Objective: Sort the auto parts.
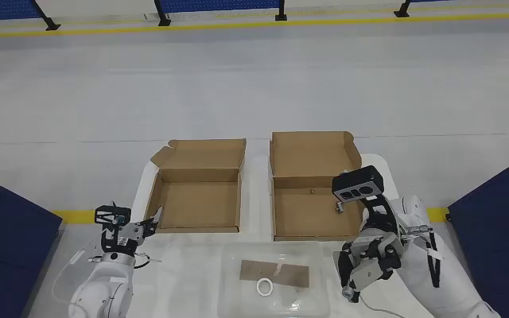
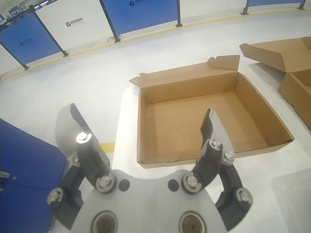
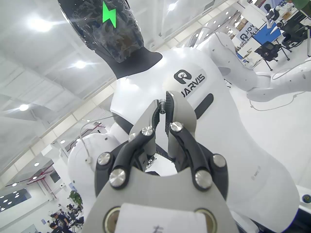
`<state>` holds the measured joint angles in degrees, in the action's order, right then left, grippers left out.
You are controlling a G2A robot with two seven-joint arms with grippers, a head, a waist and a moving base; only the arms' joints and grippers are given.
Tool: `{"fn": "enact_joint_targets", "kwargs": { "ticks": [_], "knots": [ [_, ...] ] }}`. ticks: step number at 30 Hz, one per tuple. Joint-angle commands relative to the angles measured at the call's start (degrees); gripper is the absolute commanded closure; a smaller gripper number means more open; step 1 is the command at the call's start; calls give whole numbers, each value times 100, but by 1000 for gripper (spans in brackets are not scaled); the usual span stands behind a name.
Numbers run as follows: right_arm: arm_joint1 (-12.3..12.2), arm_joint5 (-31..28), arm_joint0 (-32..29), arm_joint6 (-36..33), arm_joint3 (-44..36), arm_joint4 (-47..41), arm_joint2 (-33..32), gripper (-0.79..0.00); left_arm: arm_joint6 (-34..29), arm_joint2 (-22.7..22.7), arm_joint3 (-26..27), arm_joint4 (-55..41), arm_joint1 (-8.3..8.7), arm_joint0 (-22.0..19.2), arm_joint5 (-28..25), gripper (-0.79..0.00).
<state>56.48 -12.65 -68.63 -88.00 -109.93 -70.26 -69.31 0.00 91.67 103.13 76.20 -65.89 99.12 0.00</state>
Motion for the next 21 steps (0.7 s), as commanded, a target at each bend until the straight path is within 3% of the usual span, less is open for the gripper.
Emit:
{"fn": "enact_joint_targets", "kwargs": {
  "ticks": [1, 6, 21],
  "knots": [
    [0, 0, 0, 0, 0, 0, 0, 0, 0, 0, 0, 0, 0, 0, 0, -785],
    [8, 40, -28, 129, -49, -17, 13, 0, 0, 0, 0, 0, 0, 0, 0, -785],
    [254, 347, 71, 524, 106, -1196, 353, 0, 0, 0, 0, 0, 0, 0, 0, -785]
  ]
}}
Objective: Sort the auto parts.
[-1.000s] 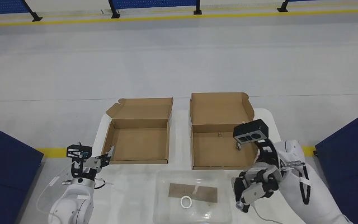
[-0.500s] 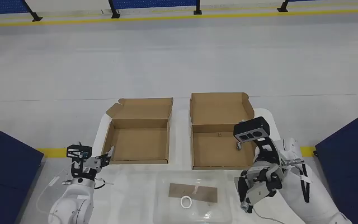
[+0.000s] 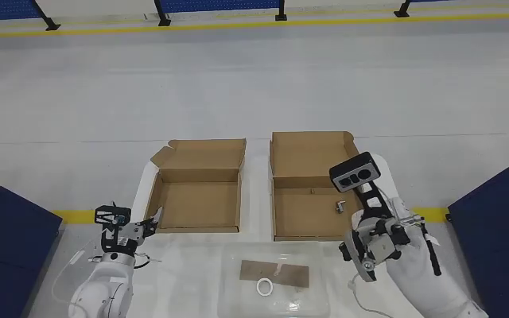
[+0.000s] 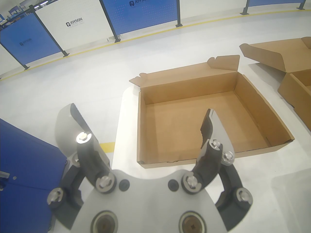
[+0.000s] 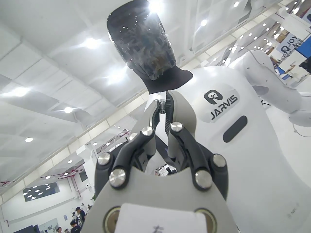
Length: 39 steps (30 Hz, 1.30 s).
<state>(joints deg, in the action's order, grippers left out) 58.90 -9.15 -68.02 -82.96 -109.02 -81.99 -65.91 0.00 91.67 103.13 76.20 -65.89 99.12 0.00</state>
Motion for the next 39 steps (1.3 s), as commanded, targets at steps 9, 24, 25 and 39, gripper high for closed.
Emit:
{"fn": "enact_joint_targets", "kwargs": {
  "ticks": [9, 24, 25, 39],
  "knots": [
    [75, -38, 74, 130, 48, -54, 54, 0, 0, 0, 0, 0, 0, 0, 0, -785],
    [240, 323, 79, 609, -57, -439, 177, 0, 0, 0, 0, 0, 0, 0, 0, -785],
    [256, 340, 80, 608, -47, -494, 190, 0, 0, 0, 0, 0, 0, 0, 0, -785],
    [436, 518, 38, 622, 6, -849, 186, 0, 0, 0, 0, 0, 0, 0, 0, -785]
  ]
}}
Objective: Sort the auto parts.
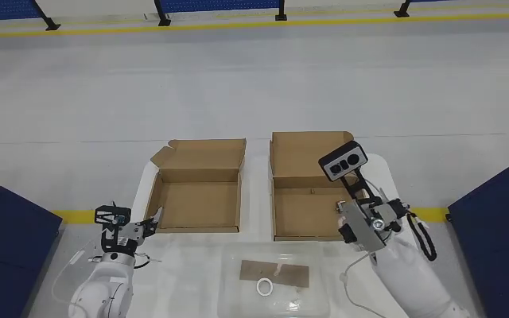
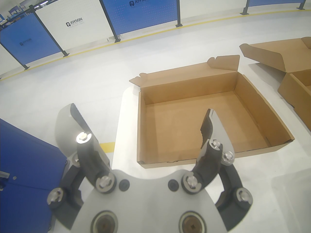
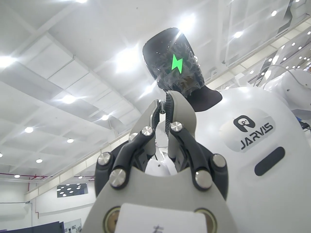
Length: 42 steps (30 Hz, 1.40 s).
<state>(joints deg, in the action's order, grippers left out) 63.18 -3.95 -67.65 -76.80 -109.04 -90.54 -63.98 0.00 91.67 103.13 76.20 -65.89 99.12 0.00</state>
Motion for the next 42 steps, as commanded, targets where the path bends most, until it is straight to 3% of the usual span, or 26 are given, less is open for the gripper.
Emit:
{"fn": "enact_joint_targets", "kwargs": {
  "ticks": [1, 19, 42],
  "knots": [
    [16, -9, 5, 21, 15, 55, -24, 0, 0, 0, 0, 0, 0, 0, 0, -785],
    [46, 109, -66, 372, -78, 1593, -446, 0, 0, 0, 0, 0, 0, 0, 0, -785],
    [246, 86, -173, 134, -134, 631, -377, 0, 0, 0, 0, 0, 0, 0, 0, -785]
  ]
}}
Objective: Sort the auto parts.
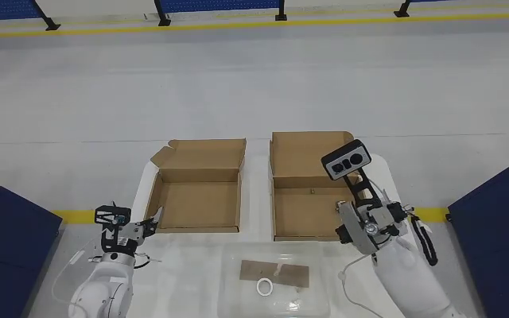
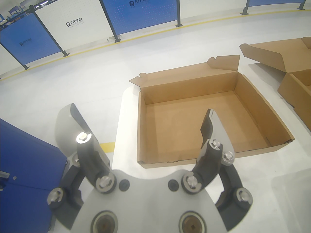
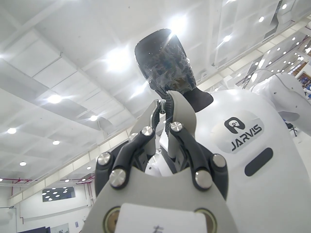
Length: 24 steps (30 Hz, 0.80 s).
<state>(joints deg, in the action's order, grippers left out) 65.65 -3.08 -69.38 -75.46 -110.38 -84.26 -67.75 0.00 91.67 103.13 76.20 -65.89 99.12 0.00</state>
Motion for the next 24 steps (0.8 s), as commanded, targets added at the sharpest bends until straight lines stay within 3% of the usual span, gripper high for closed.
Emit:
{"fn": "enact_joint_targets", "kwargs": {
  "ticks": [1, 12, 24],
  "knots": [
    [-1, 0, 0, 0, 0, 2, 0, 0, 0, 0, 0, 0, 0, 0, 0, -785],
    [-1, 7, -9, 117, -43, 91, -17, 0, 0, 0, 0, 0, 0, 0, 0, -785],
    [-148, 201, -198, 645, -12, 2324, -852, 0, 0, 0, 0, 0, 0, 0, 0, -785]
  ]
}}
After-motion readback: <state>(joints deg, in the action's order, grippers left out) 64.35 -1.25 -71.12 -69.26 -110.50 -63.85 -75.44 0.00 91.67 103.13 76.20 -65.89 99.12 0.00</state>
